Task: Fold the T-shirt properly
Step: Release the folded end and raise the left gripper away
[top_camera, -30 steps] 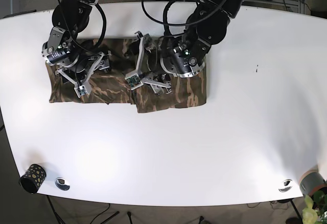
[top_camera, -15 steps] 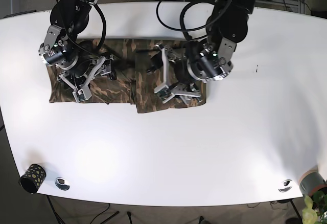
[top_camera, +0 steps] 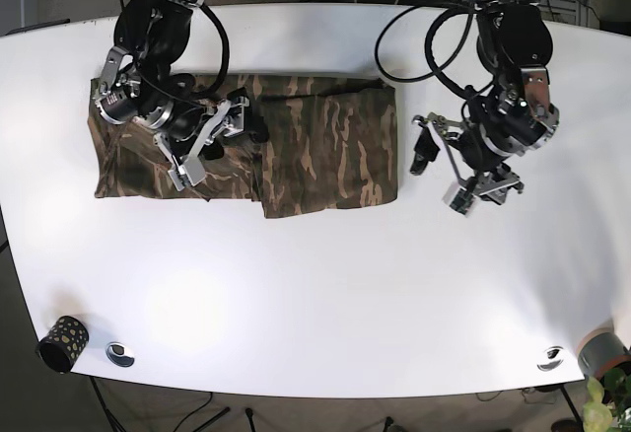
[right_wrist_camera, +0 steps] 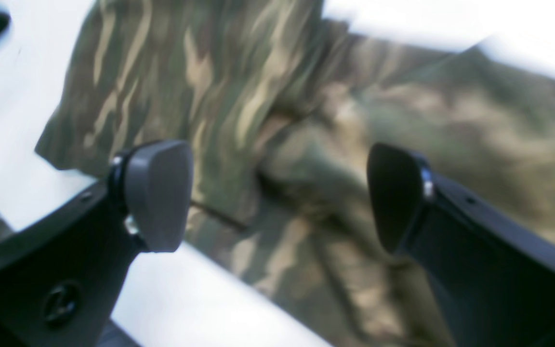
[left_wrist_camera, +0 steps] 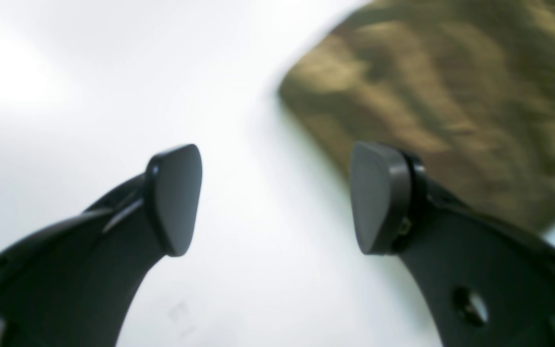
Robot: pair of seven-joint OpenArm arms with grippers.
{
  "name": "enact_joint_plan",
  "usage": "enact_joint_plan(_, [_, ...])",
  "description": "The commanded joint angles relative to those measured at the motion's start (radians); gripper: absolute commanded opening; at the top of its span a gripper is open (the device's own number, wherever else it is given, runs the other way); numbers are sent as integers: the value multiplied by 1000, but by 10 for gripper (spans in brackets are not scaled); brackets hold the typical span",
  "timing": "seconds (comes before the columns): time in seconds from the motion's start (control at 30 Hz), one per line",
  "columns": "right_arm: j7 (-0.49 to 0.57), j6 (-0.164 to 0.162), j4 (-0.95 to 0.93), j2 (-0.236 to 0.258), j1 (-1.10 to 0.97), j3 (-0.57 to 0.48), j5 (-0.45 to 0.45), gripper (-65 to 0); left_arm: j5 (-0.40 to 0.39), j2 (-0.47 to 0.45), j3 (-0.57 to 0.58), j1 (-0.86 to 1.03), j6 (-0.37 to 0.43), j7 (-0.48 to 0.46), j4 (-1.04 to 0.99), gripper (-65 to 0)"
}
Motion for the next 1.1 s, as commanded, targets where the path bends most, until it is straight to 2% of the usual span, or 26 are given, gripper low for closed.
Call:
enact_joint_plan(0.0, [18, 1, -18, -3, 16, -7, 18, -116, -13, -4, -39, -13, -37, -15, 8, -204])
enact_joint_plan(0.13, [24, 1, -49, 8, 17, -109, 9, -117, -10, -5, -82, -12, -49, -15, -1, -204])
enact_joint_plan(0.23, [43, 1, -56, 5, 20, -136, -18, -117, -12, -25, -84, 5, -49, -15, -1, -204])
enact_joint_plan(0.43, [81, 1, -58, -27, 20, -202, -95, -117, -12, -30, -78, 19, -49, -17, -1, -204])
enact_joint_plan(0.6, [89, 1, -66, -52, 20, -234, -110, -120, -12, -28, -64, 24, -50, -17, -1, -204])
enact_joint_plan(0.67, [90, 1, -95, -64, 22, -234, -110, -143, -12, -27, -56, 28, -50, -15, -1, -204])
enact_joint_plan(0.73, [103, 1, -113, -64, 31, -236, -110, -197, -12, -27, -56, 38, -50, -15, -1, -204])
enact_joint_plan(0.8, [133, 1, -147, -64, 40, -237, -109, -328, -12, -27, -56, 41, -50, -17, -1, -204])
enact_joint_plan(0.93, [152, 1, -159, -61, 43, -237, -100, -549, -12, -28, -39, 44, -50, -17, -1, -204])
enact_joint_plan(1.0, [149, 1, -130, -58, 39, -237, -100, -623, -12, -30, -29, 45, -50, -17, -8, -204])
enact_joint_plan(1.07, [149, 1, -87, -58, 33, -237, -100, -642, -12, -30, -23, 53, -50, -20, -23, -204])
